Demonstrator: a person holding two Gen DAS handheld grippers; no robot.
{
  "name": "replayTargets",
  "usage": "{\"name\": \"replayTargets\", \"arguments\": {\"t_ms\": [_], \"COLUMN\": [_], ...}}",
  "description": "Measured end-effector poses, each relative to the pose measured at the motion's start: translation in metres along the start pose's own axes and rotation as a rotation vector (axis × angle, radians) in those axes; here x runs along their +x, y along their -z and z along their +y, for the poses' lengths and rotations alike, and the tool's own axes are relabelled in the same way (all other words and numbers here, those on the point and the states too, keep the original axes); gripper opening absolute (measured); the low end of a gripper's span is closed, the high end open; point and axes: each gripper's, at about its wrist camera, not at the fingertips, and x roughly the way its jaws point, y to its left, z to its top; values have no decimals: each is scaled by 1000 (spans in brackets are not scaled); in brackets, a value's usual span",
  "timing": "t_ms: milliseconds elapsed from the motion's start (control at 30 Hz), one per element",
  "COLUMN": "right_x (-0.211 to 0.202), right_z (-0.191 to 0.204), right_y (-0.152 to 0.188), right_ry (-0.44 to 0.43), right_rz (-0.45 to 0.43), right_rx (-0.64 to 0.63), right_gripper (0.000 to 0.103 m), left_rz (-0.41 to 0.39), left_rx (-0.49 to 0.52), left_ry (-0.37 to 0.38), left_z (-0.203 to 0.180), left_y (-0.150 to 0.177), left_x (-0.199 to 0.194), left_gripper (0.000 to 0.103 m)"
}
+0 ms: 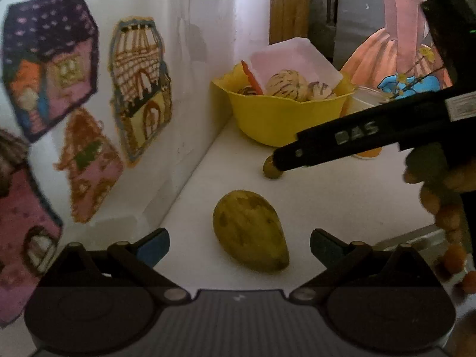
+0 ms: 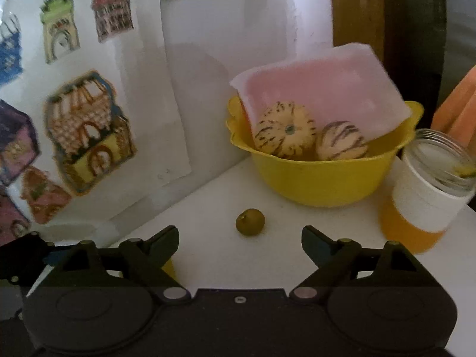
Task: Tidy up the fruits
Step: 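Grasp the green-yellow pear with the left tool while the right tool grasps the small brown fruit, then carry both fruits into the steel tray and open both tools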
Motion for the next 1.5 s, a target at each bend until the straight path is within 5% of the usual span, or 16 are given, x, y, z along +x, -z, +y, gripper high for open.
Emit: {"name": "replayTargets", "arguments": {"t_ms": [167, 500, 833, 967, 1500], "right_x": [29, 62, 73, 75, 12], "right_z": [3, 6, 2, 5, 36], "right_y": [-3, -2, -3, -2, 16], "right_ry": [9, 44, 78, 102, 83], "right_rz": [27, 65, 50, 38, 84], "right_rx": [-8, -30, -11, -23, -97], "right_gripper": [83, 57, 51, 32, 31], "left_rz": [0, 27, 51, 53, 88], "left_rx": [8, -48, -113, -127, -138], "left_ry": [7, 39, 92, 83, 94], "left_z": [1, 8, 17, 16, 13], "left_y": [-4, -7, -5, -4, 11], "left_x": [15, 33, 35, 34, -10], "left_gripper": [102, 83, 62, 61, 60]}}
